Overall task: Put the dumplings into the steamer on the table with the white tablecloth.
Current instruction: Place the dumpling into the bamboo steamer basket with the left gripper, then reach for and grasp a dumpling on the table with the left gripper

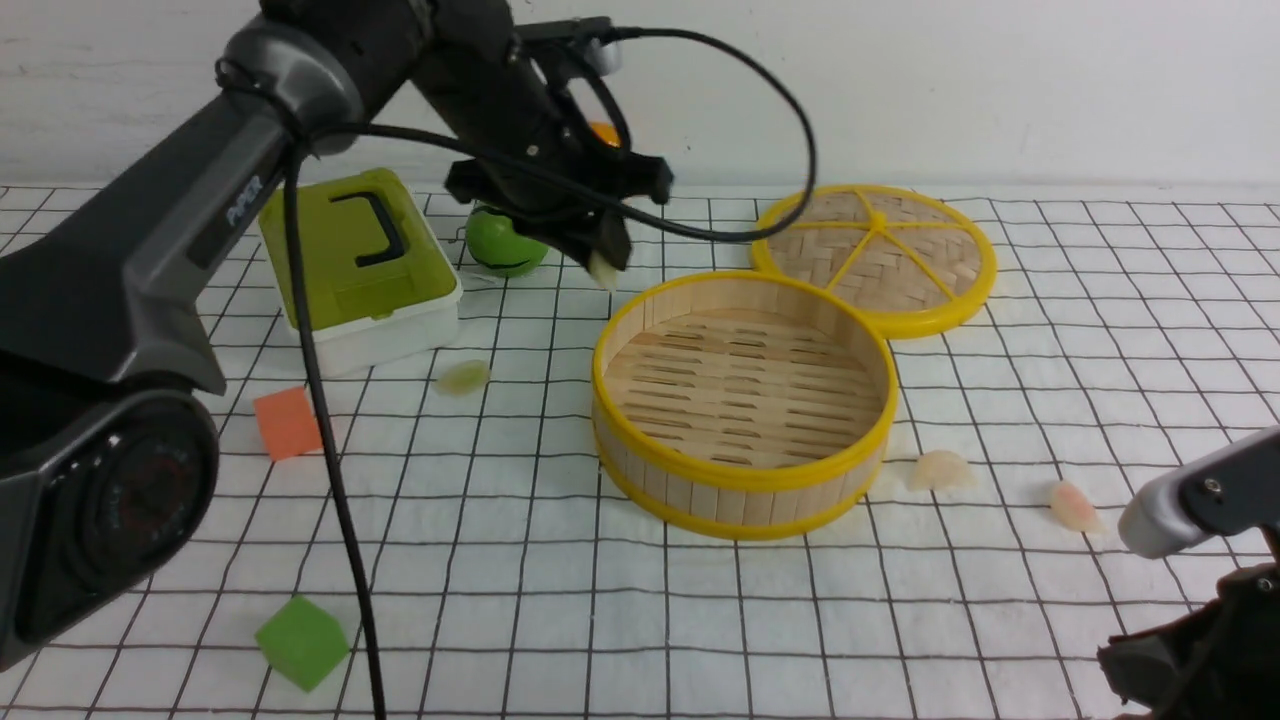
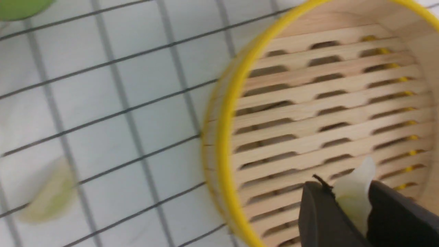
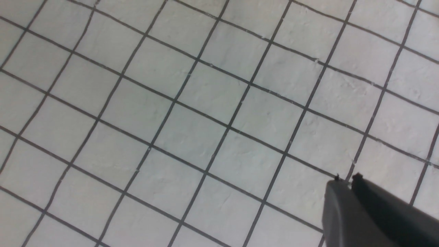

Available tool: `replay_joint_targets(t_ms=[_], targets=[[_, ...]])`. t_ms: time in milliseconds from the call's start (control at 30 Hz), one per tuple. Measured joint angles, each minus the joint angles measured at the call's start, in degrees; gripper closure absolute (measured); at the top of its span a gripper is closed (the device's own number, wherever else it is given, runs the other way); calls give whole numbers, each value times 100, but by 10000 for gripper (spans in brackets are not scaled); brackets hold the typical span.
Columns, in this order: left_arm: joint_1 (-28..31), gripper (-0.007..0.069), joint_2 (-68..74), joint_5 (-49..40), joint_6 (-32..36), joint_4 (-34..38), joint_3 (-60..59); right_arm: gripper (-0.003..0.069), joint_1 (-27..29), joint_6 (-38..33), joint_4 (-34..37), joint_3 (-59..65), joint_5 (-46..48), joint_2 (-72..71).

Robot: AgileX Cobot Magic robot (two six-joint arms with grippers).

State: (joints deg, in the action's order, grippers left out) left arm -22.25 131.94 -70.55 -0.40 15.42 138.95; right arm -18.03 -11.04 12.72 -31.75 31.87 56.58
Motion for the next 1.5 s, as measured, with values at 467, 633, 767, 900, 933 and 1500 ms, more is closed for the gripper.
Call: replay_joint_targets(t_ms=[467, 633, 767, 900, 933, 1500], targets=[[-456, 487, 1088, 585, -110, -968, 1, 614, 0, 0, 124, 0, -33, 0], [-461, 383, 1088, 757, -141, -939, 1, 609, 0, 0, 181, 0, -40, 0], [-461, 244, 1088, 767, -183, -922, 17, 606, 0, 0, 193, 0, -53, 0], [-461, 202, 911, 341, -196, -1070, 249, 600, 0, 0, 193, 0, -53, 0], [-461, 199, 816, 201, -202, -1214, 343, 600, 0, 0, 193, 0, -53, 0], [804, 272, -62, 689, 1429, -1354, -1855, 583, 0, 0, 258, 0, -64, 0]])
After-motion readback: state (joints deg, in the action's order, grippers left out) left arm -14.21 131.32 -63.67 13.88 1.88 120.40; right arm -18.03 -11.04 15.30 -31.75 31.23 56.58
